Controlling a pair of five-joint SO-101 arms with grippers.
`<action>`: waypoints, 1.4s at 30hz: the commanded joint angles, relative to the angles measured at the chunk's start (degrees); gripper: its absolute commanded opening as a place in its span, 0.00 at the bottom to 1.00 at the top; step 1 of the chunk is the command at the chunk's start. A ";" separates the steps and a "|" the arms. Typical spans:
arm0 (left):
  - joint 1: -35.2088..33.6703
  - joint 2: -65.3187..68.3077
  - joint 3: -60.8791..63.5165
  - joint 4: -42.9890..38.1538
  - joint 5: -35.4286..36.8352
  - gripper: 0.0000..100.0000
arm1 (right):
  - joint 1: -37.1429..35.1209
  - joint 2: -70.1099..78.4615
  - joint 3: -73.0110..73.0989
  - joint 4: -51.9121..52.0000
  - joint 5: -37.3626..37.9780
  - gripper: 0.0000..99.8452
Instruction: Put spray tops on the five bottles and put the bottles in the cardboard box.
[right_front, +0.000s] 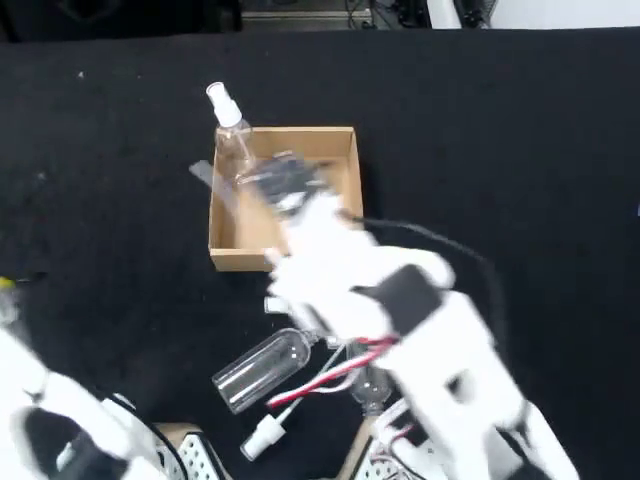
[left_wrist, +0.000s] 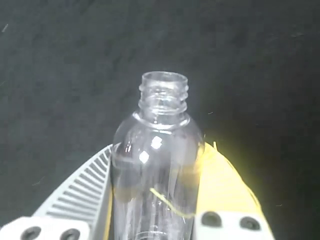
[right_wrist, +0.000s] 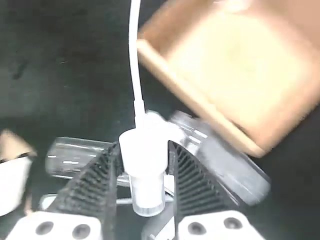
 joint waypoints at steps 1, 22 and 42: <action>11.74 -14.77 10.24 -9.41 10.81 0.03 | 20.57 -9.36 -0.31 6.33 4.13 0.01; 36.53 -45.45 53.85 -56.97 25.05 0.03 | 74.37 18.77 14.73 -24.70 -13.98 0.03; 32.40 -68.57 62.64 -45.19 25.14 0.03 | 77.63 27.82 -0.22 -12.57 25.76 0.31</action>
